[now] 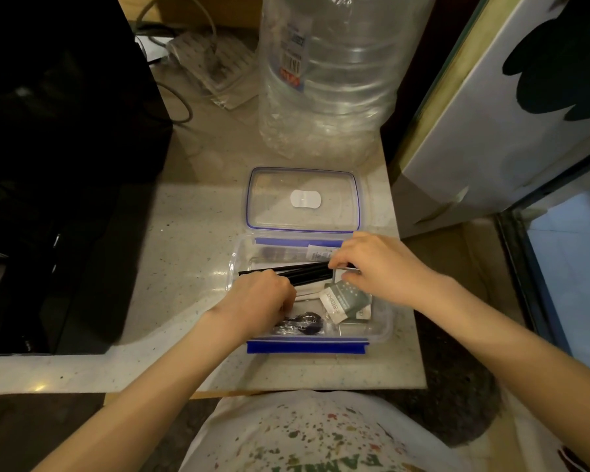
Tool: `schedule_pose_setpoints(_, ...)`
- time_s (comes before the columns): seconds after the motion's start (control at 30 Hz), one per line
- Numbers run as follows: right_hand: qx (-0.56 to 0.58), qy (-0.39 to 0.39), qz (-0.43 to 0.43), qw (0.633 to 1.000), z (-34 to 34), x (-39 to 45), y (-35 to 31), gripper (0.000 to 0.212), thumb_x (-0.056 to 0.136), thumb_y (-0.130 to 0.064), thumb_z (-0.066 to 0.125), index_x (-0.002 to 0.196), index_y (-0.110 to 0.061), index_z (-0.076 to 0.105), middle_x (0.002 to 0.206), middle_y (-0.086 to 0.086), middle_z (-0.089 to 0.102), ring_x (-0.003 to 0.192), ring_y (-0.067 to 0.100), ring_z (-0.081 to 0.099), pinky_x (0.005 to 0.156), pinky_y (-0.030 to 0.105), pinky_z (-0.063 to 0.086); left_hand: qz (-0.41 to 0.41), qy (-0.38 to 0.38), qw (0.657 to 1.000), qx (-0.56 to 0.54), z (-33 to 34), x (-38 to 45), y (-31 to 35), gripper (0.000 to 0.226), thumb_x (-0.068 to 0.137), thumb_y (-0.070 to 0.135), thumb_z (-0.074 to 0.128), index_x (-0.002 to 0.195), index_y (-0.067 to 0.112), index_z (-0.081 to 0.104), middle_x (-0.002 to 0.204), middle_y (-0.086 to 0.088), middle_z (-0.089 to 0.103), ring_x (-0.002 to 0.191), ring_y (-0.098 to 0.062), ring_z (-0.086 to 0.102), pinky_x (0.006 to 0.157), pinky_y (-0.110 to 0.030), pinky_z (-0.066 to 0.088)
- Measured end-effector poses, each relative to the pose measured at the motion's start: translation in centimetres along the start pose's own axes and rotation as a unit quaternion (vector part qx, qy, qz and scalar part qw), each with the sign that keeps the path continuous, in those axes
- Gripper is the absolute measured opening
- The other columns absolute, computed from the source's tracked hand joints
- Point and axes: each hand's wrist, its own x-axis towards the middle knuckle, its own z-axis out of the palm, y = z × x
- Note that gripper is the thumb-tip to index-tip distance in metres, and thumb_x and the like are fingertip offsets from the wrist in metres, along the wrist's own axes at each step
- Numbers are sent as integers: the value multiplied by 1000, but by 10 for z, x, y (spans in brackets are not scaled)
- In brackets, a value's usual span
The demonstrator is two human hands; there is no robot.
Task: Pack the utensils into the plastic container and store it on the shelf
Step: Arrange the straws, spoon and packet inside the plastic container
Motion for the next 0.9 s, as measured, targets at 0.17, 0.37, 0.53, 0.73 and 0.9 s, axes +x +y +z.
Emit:
schedule_pose_setpoints(0.17,-94,24,-36,995,12,-8,1,37,86,-46,57,113,-20,64,105,-5,65,102,13,44,88,30,36,-28,3,999,45,1,0,2,17,90,11,51,100,17,64,103,-6,68,94,-24,64,81,-33,54)
schedule_pose_setpoints(0.37,-141,9,-46,989,24,-11,0,44,84,-46,59,117,-17,59,113,-2,61,109,17,43,92,34,31,-64,-24,995,71,1,3,4,20,88,7,53,102,14,65,105,-8,67,95,-28,65,81,-35,54)
schedule_pose_setpoints(0.53,-85,19,-47,995,18,-13,3,25,85,-32,63,108,-20,64,108,-4,62,107,16,44,92,32,32,-73,-26,994,75,4,4,4,18,89,6,52,98,13,65,97,-7,68,87,-24,66,73,-31,53)
schedule_pose_setpoints(0.73,113,17,56,992,-12,-21,12,12,81,-29,70,92,-24,70,85,-11,63,77,-1,53,69,18,42,-53,29,998,-35,-1,7,8,19,88,24,56,101,16,68,94,-4,70,87,-24,66,76,-35,57)
schedule_pose_setpoints(0.9,136,-18,79,987,-16,-21,7,13,79,-25,73,92,-22,71,83,-10,68,72,-2,59,61,10,38,-45,45,978,-198,3,26,20,21,89,23,57,104,14,69,99,-6,74,86,-21,67,80,-37,57)
